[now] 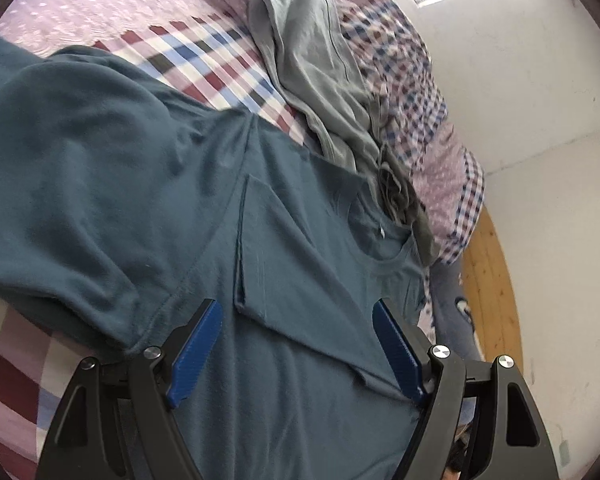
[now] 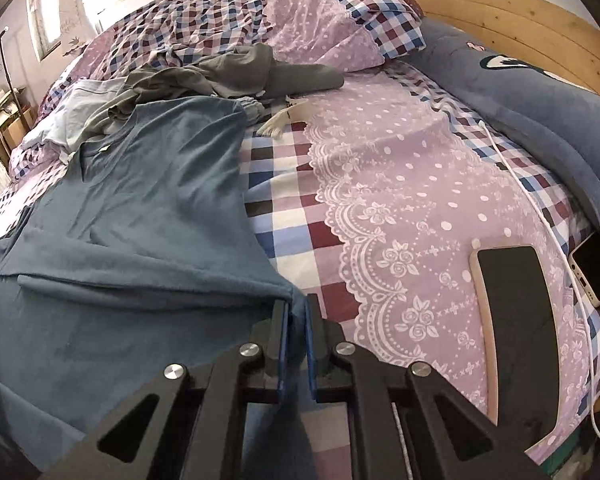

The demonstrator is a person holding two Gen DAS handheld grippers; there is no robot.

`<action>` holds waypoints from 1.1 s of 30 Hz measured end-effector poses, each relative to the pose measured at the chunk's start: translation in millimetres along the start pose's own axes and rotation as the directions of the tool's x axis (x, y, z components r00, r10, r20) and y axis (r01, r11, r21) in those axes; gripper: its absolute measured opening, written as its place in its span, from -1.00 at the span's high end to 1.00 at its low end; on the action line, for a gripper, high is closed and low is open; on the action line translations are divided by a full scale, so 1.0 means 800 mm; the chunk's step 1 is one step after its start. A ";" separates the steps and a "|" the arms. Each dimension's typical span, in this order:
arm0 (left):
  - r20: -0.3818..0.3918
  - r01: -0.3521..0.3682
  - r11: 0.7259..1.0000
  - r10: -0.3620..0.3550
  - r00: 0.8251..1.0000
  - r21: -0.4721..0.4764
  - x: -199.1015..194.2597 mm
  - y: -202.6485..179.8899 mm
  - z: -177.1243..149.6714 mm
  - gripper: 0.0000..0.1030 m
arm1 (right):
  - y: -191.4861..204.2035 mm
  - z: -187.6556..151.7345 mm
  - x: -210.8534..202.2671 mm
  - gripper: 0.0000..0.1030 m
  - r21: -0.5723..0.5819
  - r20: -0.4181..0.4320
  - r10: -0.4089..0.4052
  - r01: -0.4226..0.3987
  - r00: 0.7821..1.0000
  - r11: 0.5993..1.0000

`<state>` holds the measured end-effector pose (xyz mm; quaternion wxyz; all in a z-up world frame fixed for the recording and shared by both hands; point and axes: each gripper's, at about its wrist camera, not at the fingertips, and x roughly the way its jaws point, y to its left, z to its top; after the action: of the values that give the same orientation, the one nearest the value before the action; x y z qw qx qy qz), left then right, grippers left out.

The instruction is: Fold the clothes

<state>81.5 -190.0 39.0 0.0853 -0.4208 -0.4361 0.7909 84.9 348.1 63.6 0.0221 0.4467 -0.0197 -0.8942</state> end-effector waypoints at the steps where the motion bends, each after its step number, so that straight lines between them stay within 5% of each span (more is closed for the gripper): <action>1: -0.004 -0.005 1.000 0.005 1.000 0.004 0.004 -0.001 0.000 -0.57 | 0.000 0.002 0.001 0.85 0.000 0.005 0.001 -0.001 1.000 1.000; 3: -0.004 -0.022 1.000 0.022 1.000 0.005 0.011 -0.001 0.003 -0.46 | 0.004 0.003 0.000 0.83 -0.011 0.019 0.004 -0.003 1.000 1.000; 7: -0.017 -0.069 0.998 0.069 0.998 -0.008 0.027 0.002 0.007 0.38 | 0.016 0.001 0.003 0.77 -0.063 0.020 -0.005 0.006 1.000 0.998; 9: -0.023 -0.079 0.997 0.078 0.997 -0.020 0.033 0.007 0.005 0.45 | 0.022 -0.002 0.006 0.73 -0.099 0.011 -0.022 0.023 1.000 0.995; 12: -0.018 -0.085 0.995 0.084 0.996 -0.055 0.033 0.016 0.003 0.92 | 0.024 -0.005 0.010 0.72 -0.120 -0.004 -0.029 0.029 1.000 0.992; 19: 0.026 -0.058 0.996 0.059 0.998 -0.062 0.008 0.017 -0.008 0.93 | 0.004 0.002 -0.017 0.72 -0.052 -0.010 0.050 -0.050 0.999 0.997; 23: 0.005 -0.093 0.994 0.093 0.996 -0.064 0.016 0.022 -0.007 0.93 | 0.010 0.018 -0.047 0.58 0.005 0.045 0.185 -0.185 0.982 0.983; 26: 0.002 -0.095 0.993 0.095 0.995 -0.065 0.018 0.023 -0.008 0.93 | 0.026 0.048 -0.047 0.15 0.056 0.092 0.251 -0.257 0.964 0.965; 33: -0.008 -0.085 0.995 0.085 0.996 -0.054 0.014 0.027 -0.009 0.93 | 0.081 0.149 0.020 0.15 0.052 0.054 0.258 -0.260 0.965 0.964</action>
<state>84.7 -192.9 14.3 0.0414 -0.4434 -0.4390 0.7803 -18.1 284.4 126.0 0.1253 0.4196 -0.1045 -0.8929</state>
